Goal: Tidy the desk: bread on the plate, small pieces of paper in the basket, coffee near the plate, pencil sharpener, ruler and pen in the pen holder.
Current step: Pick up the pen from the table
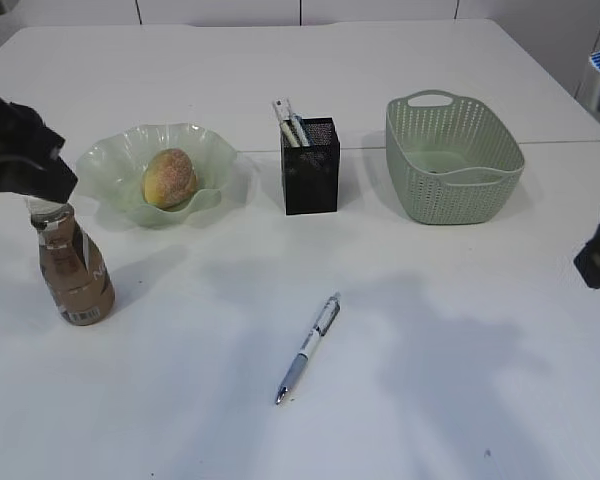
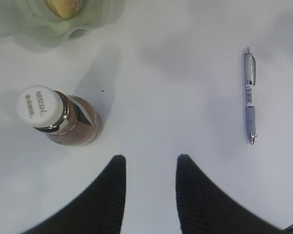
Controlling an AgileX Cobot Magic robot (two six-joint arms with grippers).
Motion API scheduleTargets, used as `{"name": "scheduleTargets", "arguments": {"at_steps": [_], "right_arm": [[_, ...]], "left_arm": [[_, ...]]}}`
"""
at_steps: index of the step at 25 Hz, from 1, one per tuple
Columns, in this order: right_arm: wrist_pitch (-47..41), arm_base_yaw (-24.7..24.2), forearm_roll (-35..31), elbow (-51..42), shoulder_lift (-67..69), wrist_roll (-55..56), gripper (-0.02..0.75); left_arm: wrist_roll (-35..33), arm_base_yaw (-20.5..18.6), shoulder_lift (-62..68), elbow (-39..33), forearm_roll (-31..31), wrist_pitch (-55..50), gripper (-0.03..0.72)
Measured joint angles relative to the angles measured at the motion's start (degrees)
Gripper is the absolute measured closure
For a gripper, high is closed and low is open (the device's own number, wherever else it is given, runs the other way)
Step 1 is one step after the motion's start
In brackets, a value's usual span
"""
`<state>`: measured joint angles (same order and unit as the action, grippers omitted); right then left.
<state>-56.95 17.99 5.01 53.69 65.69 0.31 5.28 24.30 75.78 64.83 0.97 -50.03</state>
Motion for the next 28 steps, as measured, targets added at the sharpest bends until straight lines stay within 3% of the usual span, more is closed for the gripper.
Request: {"name": "scheduleTargets", "arguments": {"at_steps": [15,22,28], "right_arm": [[7.0,0.0,2.9,-11.9,-14.0,4.2,0.351],[7.3,0.0,3.2,-14.2,-17.6,6.9,0.351],[7.4,0.0,3.2,-14.8,-18.7,8.7,0.351]], "left_arm": [[-1.8,9.4,16.9,15.4,0.3,-10.1,0.447],[-3.7,10.1,24.4,22.5,3.0,-12.6,0.441],[-5.3,10.1,29.9,27.4,7.7,-14.2,0.365]]}}
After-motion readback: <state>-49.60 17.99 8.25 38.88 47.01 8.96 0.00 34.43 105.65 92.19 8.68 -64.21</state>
